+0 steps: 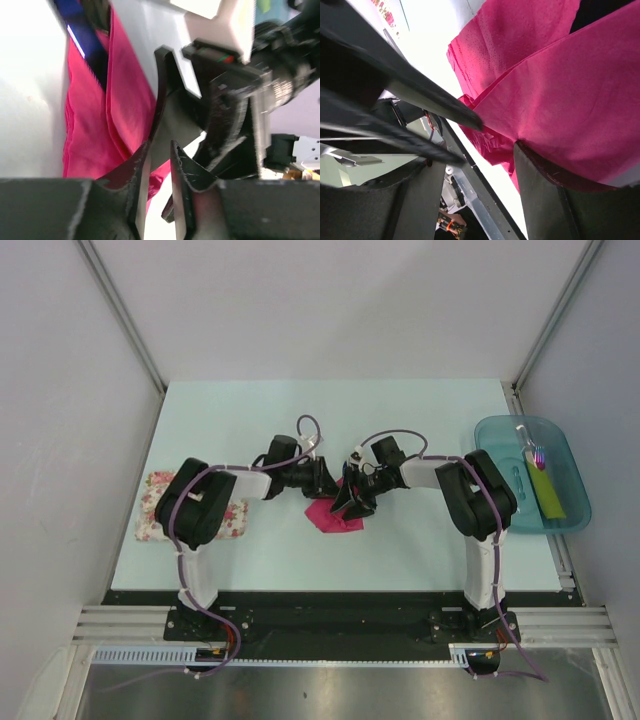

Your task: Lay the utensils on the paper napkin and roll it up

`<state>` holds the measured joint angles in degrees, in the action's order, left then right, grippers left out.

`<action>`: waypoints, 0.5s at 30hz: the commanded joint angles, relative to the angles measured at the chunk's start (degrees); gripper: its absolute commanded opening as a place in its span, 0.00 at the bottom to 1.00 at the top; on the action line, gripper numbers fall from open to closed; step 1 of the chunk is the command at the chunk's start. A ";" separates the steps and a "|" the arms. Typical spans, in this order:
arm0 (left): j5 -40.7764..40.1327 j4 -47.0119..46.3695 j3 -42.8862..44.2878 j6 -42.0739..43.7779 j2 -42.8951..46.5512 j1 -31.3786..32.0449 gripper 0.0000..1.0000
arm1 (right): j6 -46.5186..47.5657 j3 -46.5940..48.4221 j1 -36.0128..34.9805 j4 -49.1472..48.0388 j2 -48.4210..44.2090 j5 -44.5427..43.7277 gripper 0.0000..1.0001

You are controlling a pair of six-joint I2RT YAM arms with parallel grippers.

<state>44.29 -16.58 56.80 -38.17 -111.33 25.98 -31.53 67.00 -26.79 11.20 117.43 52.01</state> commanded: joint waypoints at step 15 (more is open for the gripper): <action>-4.92 14.21 3.85 10.75 -3.54 1.01 0.06 | 0.24 3.84 0.86 0.83 -7.82 -3.92 0.54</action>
<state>41.54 -4.29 58.39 -30.39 -113.62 26.94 -31.48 67.18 -26.83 11.75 115.92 50.54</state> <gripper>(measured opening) 0.074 0.585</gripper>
